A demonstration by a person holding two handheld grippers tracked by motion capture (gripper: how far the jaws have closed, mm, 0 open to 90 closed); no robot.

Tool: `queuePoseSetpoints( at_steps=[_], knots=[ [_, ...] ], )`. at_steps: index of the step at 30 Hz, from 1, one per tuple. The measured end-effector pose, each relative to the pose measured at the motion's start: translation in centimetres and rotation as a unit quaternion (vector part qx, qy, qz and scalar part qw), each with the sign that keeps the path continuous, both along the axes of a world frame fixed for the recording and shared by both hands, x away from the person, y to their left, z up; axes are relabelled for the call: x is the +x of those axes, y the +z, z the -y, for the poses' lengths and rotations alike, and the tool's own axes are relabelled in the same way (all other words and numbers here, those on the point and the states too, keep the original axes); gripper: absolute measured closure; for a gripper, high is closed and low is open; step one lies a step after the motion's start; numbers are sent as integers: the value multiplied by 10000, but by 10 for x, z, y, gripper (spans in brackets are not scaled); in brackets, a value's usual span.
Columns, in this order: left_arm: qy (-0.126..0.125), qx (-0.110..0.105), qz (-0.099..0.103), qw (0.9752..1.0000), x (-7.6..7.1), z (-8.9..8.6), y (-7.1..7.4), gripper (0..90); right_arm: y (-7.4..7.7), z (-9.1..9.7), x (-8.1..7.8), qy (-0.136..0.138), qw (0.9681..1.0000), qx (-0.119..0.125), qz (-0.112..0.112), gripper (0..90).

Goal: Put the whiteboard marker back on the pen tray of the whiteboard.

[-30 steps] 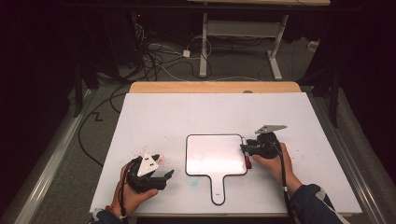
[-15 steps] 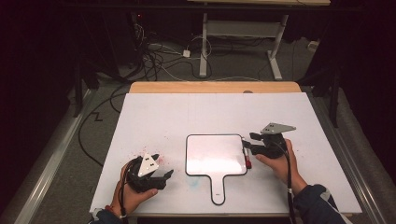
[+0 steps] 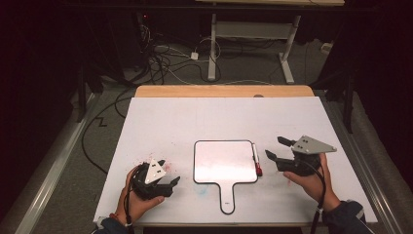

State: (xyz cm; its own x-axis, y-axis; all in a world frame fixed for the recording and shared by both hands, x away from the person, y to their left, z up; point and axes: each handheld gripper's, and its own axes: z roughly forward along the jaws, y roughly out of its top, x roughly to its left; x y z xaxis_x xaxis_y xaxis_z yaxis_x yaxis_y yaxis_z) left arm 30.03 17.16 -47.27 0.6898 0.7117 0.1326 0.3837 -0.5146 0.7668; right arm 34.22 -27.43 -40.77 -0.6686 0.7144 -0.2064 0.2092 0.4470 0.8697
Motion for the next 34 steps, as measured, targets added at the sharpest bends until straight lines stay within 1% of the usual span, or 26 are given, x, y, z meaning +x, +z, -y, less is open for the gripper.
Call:
queuePoseSetpoints(
  at_steps=[2,3,6,8,11,15,16,18,21,24,31,33,34],
  knots=[
    [1,30,1,10000,0,0,0,234,-2,6,-8,-64,10000,-7,3,336],
    [-8,41,-1,10000,0,1,0,232,-4,10,-12,-103,9999,26,26,329],
    [-20,154,-1,9999,-1,2,0,217,-11,17,-23,-168,9998,31,82,297],
    [-34,129,33,9999,-3,2,1,214,-15,21,-31,-232,9997,-21,112,274],
    [-61,159,44,9998,-5,3,1,206,-20,26,-41,-285,9995,-3,113,247],
    [-98,147,75,9998,-5,4,1,198,-23,28,-50,-334,9992,-104,179,231],
    [-108,166,83,9998,-5,4,1,198,-24,28,-51,-343,9991,-122,196,227],
    [-116,149,84,9998,-4,5,1,198,-24,30,-50,-389,9990,-74,222,226],
    [-123,196,60,9997,-3,5,0,198,-25,31,-47,-483,9987,-10,177,225],
    [-128,211,58,9997,-3,6,0,198,-27,32,-45,-522,9985,-81,125,232],
    [-116,245,51,9996,-1,7,-1,198,-29,30,-43,-487,9987,-127,113,234],
    [-100,257,35,9996,0,7,-1,182,-29,29,-43,-499,9985,-183,105,234],
    [-102,257,41,9996,0,8,-2,180,-29,29,-42,-501,9986,-161,100,234]
  ],
)
